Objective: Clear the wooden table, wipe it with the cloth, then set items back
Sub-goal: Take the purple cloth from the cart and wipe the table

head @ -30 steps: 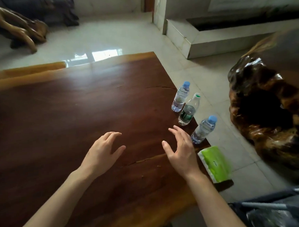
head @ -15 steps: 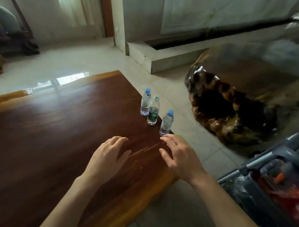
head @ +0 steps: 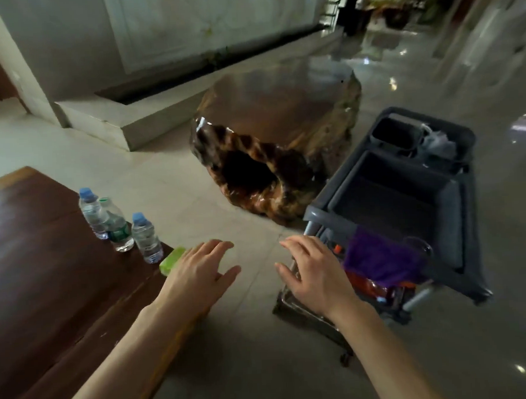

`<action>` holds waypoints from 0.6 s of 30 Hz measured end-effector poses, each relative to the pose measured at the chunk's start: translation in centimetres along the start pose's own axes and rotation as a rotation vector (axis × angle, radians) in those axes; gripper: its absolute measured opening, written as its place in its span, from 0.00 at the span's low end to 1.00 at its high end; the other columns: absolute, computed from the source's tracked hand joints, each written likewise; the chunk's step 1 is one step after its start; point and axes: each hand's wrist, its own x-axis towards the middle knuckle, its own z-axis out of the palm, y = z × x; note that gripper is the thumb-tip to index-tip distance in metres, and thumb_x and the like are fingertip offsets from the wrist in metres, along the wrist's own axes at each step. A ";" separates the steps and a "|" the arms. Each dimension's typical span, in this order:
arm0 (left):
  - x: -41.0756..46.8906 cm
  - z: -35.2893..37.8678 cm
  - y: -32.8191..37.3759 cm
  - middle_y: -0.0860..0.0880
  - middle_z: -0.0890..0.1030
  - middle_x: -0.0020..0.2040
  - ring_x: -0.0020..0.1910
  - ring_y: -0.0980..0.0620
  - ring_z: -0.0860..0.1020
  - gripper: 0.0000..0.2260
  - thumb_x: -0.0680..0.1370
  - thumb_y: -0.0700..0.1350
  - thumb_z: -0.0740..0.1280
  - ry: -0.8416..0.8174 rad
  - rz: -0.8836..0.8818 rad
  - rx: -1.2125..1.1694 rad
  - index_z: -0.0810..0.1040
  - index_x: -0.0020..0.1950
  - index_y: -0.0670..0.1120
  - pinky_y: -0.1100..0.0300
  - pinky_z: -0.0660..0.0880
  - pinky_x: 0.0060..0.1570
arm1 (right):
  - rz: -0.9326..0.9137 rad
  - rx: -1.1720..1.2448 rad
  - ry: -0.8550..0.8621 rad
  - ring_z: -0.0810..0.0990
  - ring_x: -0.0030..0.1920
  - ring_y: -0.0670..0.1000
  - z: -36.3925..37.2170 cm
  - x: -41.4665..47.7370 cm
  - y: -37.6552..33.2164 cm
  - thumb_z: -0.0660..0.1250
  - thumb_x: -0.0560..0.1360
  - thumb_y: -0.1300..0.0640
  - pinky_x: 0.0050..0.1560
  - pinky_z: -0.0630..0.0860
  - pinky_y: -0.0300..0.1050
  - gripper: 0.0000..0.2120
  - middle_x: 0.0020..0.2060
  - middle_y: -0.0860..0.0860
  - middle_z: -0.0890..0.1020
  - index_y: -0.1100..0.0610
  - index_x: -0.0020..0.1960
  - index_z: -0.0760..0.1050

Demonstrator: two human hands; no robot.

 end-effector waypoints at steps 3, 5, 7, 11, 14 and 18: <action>3.2 2.4 4.5 0.51 0.77 0.68 0.65 0.50 0.77 0.22 0.80 0.59 0.63 -0.021 0.093 -0.021 0.72 0.71 0.51 0.53 0.76 0.64 | 0.074 -0.023 0.042 0.72 0.66 0.50 -2.1 -2.1 4.9 0.58 0.81 0.42 0.67 0.72 0.46 0.24 0.66 0.50 0.76 0.55 0.70 0.72; 5.0 4.0 7.4 0.50 0.79 0.65 0.63 0.49 0.79 0.21 0.80 0.57 0.64 -0.021 0.154 -0.030 0.74 0.69 0.50 0.52 0.77 0.61 | 0.131 -0.043 0.079 0.73 0.65 0.49 -3.3 -3.4 7.9 0.60 0.80 0.43 0.66 0.72 0.44 0.22 0.64 0.50 0.77 0.55 0.69 0.73; 6.7 5.7 10.1 0.50 0.80 0.64 0.62 0.49 0.79 0.20 0.80 0.56 0.66 -0.029 0.213 -0.038 0.75 0.69 0.49 0.52 0.77 0.61 | 0.190 -0.075 0.111 0.73 0.64 0.49 -4.2 -4.8 10.7 0.61 0.80 0.43 0.66 0.70 0.43 0.22 0.63 0.49 0.78 0.55 0.68 0.74; 9.5 8.8 14.5 0.52 0.80 0.62 0.59 0.51 0.79 0.18 0.78 0.54 0.69 -0.049 0.308 -0.045 0.76 0.66 0.50 0.56 0.76 0.59 | 0.286 -0.111 0.164 0.74 0.64 0.51 -5.5 -7.5 15.7 0.65 0.78 0.46 0.66 0.71 0.45 0.21 0.62 0.50 0.78 0.56 0.67 0.74; 11.5 11.0 16.9 0.52 0.78 0.65 0.63 0.51 0.77 0.20 0.78 0.54 0.69 -0.093 0.339 -0.051 0.74 0.68 0.51 0.55 0.75 0.63 | 0.346 -0.121 0.168 0.73 0.65 0.52 -5.9 -8.9 18.8 0.66 0.78 0.46 0.68 0.71 0.48 0.23 0.64 0.50 0.77 0.56 0.69 0.73; 13.9 13.7 18.6 0.51 0.76 0.69 0.68 0.50 0.74 0.23 0.78 0.54 0.70 -0.120 0.320 -0.027 0.72 0.71 0.50 0.53 0.73 0.66 | 0.393 -0.126 0.124 0.70 0.70 0.51 -5.4 -9.6 22.0 0.65 0.78 0.44 0.71 0.69 0.48 0.26 0.68 0.49 0.74 0.55 0.72 0.69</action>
